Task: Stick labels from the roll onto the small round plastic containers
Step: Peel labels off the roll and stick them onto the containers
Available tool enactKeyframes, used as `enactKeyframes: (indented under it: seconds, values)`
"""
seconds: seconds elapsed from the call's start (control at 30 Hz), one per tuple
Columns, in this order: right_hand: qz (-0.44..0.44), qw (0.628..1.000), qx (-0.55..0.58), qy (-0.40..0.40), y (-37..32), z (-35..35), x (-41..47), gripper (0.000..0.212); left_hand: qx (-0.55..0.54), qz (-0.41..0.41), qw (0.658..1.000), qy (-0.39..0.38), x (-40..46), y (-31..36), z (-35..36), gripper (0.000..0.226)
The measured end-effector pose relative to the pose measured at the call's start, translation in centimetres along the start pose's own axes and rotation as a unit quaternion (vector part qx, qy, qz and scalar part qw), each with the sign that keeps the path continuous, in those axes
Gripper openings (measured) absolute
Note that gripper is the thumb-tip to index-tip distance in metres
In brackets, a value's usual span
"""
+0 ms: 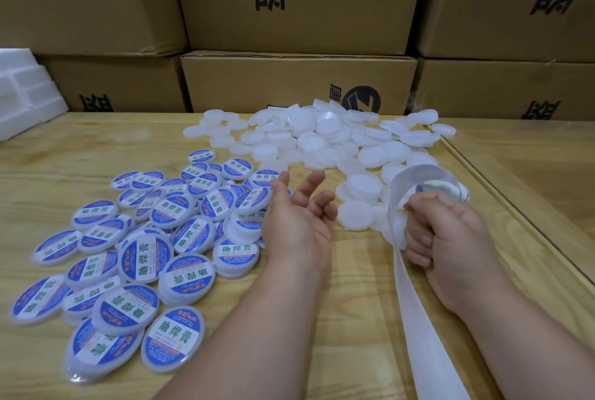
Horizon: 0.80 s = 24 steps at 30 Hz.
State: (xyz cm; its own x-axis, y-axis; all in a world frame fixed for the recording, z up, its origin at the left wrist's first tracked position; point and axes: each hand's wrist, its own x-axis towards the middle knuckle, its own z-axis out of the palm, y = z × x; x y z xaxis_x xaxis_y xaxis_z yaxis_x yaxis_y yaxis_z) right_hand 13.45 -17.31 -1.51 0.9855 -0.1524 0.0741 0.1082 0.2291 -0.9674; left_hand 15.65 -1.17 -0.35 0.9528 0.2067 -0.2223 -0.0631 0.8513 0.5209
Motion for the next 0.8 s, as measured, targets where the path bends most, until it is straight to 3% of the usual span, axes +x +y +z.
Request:
enactKeyframes:
  seconds: [0.07,0.13,0.23,0.3,0.37,0.43,0.57,0.63,0.7,0.8]
  values:
    - [-0.012,0.999,-0.032,0.022,0.0,0.1,0.0,0.030,0.101,0.042,0.994,-0.032,-0.3,-0.4,0.0,0.023]
    - [-0.034,0.995,-0.079,0.048,0.1,0.1,-0.1,0.032,0.258,0.118,0.956,-0.080,-1.0,-1.4,0.0,0.021]
    - [-0.070,0.985,-0.136,0.078,0.5,0.0,-0.1,0.032,0.458,0.214,0.850,-0.150,-1.8,-2.8,-0.6,0.027]
    - [-0.093,0.978,-0.164,0.093,0.7,-0.1,0.0,0.026,0.588,0.256,0.749,-0.169,-1.8,-3.3,-0.8,0.036]
    - [-0.106,0.975,-0.170,0.094,0.7,-0.1,0.1,0.016,0.694,0.271,0.647,-0.164,-1.6,-3.3,-1.0,0.047]
    - [-0.114,0.975,-0.171,0.081,0.8,0.1,0.2,0.010,0.753,0.239,0.594,-0.152,-1.4,-3.2,-1.0,0.054]
    - [-0.109,0.973,-0.198,0.056,1.0,0.3,0.2,0.011,0.823,0.169,0.520,-0.153,-1.5,-3.5,-1.1,0.061]
    - [-0.098,0.969,-0.218,0.058,1.1,0.2,0.3,0.019,0.834,0.166,0.502,-0.161,-1.5,-3.7,-1.2,0.060]
    - [-0.081,0.968,-0.229,0.062,1.2,0.1,0.4,0.024,0.833,0.180,0.499,-0.159,-1.4,-3.7,-1.2,0.051]
    - [-0.064,0.966,-0.244,0.059,1.4,-0.1,0.6,0.017,0.817,0.195,0.525,-0.138,-1.3,-3.7,-1.3,0.038]
